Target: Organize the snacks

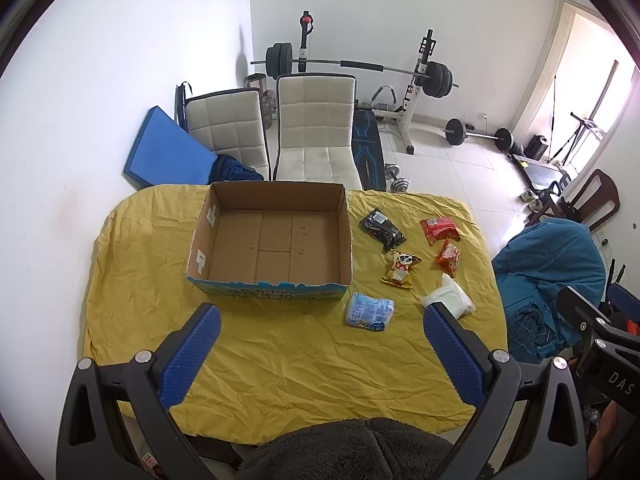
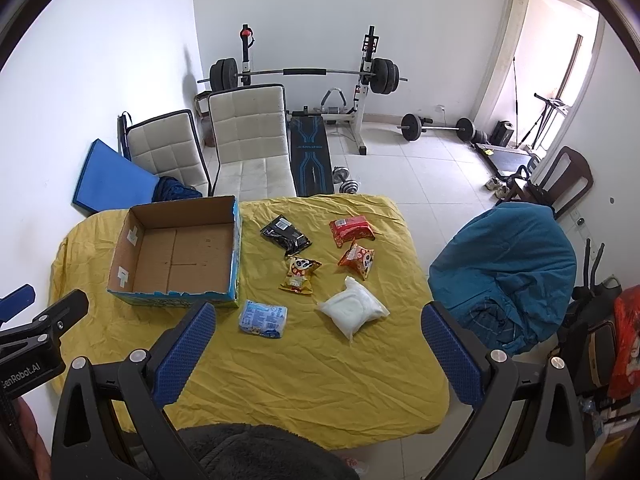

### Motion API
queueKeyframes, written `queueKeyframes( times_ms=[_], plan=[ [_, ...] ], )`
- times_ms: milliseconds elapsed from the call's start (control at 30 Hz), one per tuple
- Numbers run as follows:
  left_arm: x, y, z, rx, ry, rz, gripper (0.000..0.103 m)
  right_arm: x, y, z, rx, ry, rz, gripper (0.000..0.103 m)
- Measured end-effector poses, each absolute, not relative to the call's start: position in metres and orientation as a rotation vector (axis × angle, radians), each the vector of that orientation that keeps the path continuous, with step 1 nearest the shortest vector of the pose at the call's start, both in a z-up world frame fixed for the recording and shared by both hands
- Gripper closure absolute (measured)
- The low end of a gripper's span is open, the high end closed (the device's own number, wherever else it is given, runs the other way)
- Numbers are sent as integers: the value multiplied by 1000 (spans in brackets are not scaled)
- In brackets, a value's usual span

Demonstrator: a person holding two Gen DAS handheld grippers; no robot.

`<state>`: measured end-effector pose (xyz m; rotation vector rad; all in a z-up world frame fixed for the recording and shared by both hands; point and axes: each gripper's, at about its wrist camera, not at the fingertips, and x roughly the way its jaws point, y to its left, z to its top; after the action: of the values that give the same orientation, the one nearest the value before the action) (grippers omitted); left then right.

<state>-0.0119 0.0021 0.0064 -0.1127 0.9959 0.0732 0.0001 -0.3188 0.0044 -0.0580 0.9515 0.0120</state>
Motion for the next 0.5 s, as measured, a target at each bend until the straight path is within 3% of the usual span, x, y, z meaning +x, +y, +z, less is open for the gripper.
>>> queueKeyframes(
  times_ms=[500],
  plan=[
    [-14,4,8,-114,987,77,0,-3,-319,2,-52,943,20,0]
  ],
)
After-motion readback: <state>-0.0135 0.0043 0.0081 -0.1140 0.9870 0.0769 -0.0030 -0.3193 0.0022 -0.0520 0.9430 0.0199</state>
